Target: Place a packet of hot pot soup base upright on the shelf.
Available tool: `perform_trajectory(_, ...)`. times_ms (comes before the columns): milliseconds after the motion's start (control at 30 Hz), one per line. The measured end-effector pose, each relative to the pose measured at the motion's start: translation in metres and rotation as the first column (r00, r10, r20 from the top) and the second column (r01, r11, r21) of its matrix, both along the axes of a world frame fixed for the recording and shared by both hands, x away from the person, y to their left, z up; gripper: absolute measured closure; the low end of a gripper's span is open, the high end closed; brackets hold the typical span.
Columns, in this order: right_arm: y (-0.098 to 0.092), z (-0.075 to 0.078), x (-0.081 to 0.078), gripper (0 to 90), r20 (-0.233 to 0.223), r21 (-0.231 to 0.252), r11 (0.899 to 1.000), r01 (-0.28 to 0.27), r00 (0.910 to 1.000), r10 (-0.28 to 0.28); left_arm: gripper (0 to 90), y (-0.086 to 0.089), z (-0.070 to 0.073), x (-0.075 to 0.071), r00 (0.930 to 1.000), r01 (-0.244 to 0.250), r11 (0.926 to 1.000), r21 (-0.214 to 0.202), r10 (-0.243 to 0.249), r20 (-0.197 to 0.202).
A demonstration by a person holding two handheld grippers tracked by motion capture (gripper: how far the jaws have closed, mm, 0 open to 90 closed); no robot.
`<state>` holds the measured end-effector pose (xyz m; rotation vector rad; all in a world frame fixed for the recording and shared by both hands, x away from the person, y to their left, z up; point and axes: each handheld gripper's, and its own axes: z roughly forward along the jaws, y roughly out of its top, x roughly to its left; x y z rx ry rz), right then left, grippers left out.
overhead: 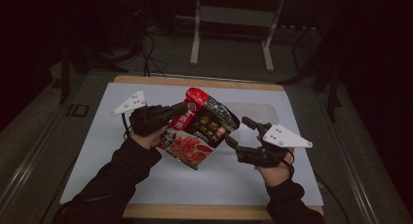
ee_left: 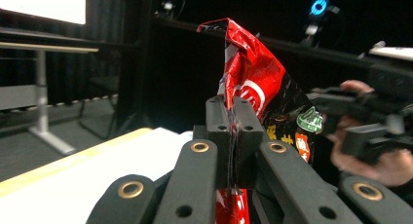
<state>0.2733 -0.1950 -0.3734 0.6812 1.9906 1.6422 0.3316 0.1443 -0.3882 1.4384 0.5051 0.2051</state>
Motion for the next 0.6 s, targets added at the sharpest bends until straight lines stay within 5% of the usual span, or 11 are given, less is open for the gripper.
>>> perform_trajectory(167,0.01,0.002,0.005,35.0,-0.031,0.036,0.999,-0.018,0.9993,0.019,88.6,-0.006,-0.004,-0.001,0.9996,0.027,0.9981,-0.055,-0.026,0.006)
perform_trajectory(267,0.014,0.002,0.006,55.5,-0.033,0.027,0.999,-0.031,0.9989,0.032,88.6,-0.008,-0.005,-0.002,0.9995,0.029,0.9975,-0.064,-0.028,0.013)
perform_trajectory(400,0.014,0.002,0.01,71.3,-0.088,0.013,0.997,-0.081,0.9928,0.081,88.4,-0.01,-0.007,-0.003,0.9991,0.025,0.9992,-0.033,-0.023,0.037)
perform_trajectory(600,0.015,0.005,0.009,75.3,-0.123,-0.012,0.999,-0.05,0.9912,0.049,87.8,-0.012,-0.009,-0.002,0.997,0.008,0.9995,0.029,-0.01,0.077)
